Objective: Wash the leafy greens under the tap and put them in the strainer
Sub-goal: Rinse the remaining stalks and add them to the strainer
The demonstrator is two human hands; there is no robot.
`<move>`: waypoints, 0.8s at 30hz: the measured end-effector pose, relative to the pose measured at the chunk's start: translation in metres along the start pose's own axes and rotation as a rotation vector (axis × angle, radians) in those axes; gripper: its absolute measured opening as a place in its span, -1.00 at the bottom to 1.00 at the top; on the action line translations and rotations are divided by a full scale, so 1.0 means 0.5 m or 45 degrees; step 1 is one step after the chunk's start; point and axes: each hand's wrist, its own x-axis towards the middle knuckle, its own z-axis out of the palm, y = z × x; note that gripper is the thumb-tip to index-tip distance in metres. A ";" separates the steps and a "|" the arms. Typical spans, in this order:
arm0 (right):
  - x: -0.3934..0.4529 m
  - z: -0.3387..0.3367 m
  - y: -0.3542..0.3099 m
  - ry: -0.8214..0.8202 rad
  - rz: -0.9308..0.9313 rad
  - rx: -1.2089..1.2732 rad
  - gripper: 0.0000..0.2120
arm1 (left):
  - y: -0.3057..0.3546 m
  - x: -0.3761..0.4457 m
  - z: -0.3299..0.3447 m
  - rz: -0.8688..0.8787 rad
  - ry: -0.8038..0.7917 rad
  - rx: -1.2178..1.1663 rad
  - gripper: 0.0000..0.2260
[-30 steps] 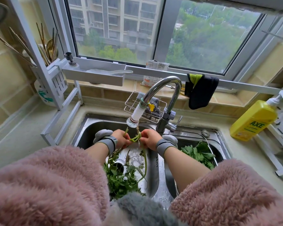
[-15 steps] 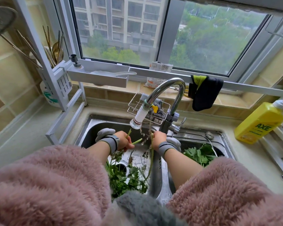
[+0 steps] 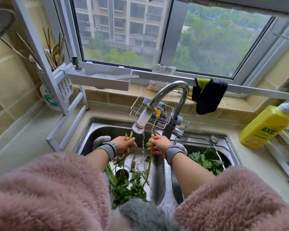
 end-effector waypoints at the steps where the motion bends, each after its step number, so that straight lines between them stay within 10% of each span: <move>1: 0.001 -0.001 -0.001 0.020 0.007 0.014 -0.86 | 0.009 0.003 0.006 0.021 0.012 0.003 -0.69; 24: 0.013 -0.018 -0.006 0.092 -0.008 0.164 -0.71 | 0.036 0.043 0.085 0.153 0.199 -0.339 -0.59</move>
